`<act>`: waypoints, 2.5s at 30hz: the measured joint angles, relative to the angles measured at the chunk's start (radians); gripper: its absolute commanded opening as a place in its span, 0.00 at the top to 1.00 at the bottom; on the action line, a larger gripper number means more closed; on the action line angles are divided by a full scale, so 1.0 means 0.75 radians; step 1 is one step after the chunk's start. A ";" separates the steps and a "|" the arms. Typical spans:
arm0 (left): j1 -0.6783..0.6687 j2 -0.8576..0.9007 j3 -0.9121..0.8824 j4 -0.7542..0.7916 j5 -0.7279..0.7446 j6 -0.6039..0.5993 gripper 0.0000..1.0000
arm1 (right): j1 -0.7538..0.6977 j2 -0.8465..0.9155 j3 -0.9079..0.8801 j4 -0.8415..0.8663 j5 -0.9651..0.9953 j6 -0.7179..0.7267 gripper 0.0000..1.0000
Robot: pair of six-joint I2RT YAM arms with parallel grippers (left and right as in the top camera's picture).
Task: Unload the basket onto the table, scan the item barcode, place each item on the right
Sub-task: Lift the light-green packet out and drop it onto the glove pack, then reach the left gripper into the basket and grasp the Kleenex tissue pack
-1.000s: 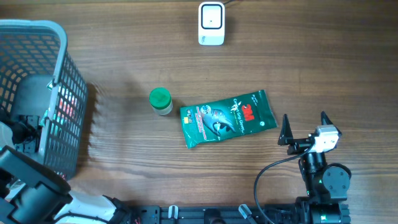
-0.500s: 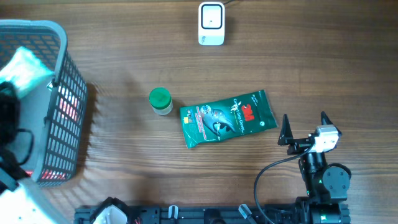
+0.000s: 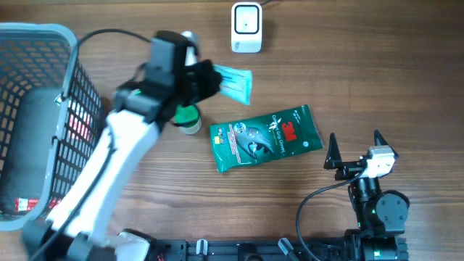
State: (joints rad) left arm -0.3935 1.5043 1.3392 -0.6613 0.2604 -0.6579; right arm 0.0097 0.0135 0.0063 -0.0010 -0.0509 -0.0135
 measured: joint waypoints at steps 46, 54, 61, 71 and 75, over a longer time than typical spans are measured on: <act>0.037 -0.715 0.002 -0.003 -1.259 0.249 0.00 | 0.000 0.000 0.000 -0.001 0.001 0.000 0.00; 0.267 -0.716 0.002 0.100 -1.259 0.293 0.00 | 0.000 0.000 0.000 -0.001 0.001 0.000 0.00; 0.419 -0.737 0.002 0.192 -1.259 0.318 0.00 | 0.000 0.000 0.000 -0.001 0.000 0.000 0.00; 0.836 -0.730 0.002 0.137 -1.265 0.298 0.00 | 0.000 0.000 0.000 -0.001 0.001 0.000 0.00; 1.025 -0.582 0.005 0.033 -1.166 0.183 0.00 | 0.000 0.000 0.000 -0.001 0.000 0.000 0.00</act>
State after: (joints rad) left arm 0.3752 1.0679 1.3426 -0.6369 -0.6140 -0.5205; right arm 0.0097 0.0135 0.0063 -0.0013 -0.0509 -0.0135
